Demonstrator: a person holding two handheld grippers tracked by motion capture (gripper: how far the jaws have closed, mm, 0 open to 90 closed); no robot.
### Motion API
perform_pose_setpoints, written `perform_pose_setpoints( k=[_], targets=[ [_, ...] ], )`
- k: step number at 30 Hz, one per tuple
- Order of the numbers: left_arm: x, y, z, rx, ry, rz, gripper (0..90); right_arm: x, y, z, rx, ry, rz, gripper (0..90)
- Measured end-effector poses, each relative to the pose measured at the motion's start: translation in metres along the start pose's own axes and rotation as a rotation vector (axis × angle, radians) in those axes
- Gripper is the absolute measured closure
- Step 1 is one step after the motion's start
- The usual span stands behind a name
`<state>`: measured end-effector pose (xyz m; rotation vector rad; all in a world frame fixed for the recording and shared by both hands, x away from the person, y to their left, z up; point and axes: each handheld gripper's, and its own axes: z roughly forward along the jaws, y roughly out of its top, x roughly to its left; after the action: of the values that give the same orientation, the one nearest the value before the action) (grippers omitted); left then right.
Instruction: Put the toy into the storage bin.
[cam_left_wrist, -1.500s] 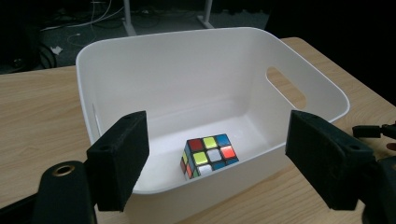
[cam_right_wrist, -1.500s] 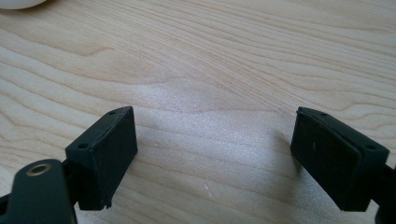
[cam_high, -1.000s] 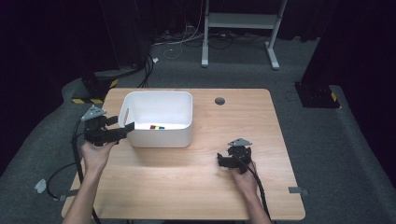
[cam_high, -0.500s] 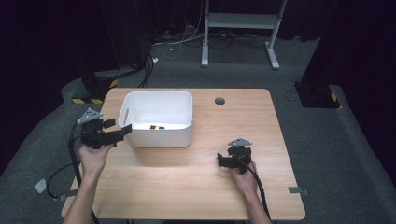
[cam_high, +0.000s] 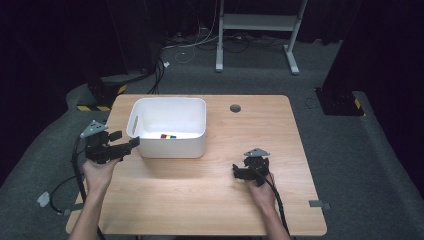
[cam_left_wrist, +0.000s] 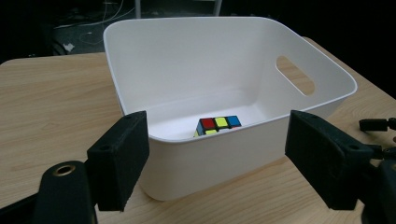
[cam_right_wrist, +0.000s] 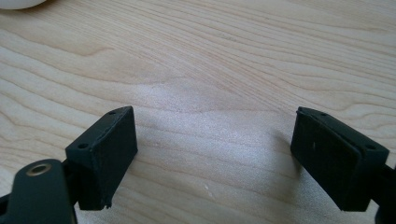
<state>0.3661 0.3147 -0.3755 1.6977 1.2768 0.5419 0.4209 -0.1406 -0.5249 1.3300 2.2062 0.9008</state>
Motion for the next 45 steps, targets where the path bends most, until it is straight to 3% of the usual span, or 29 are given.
perform_pose_setpoints(
  k=[45],
  targets=[
    [-0.005, -0.018, -0.01, -0.02, 0.014, 0.0, 22.2, 0.0, 0.0, 0.0, 0.0, 0.0, 0.0, 14.5]
  ],
)
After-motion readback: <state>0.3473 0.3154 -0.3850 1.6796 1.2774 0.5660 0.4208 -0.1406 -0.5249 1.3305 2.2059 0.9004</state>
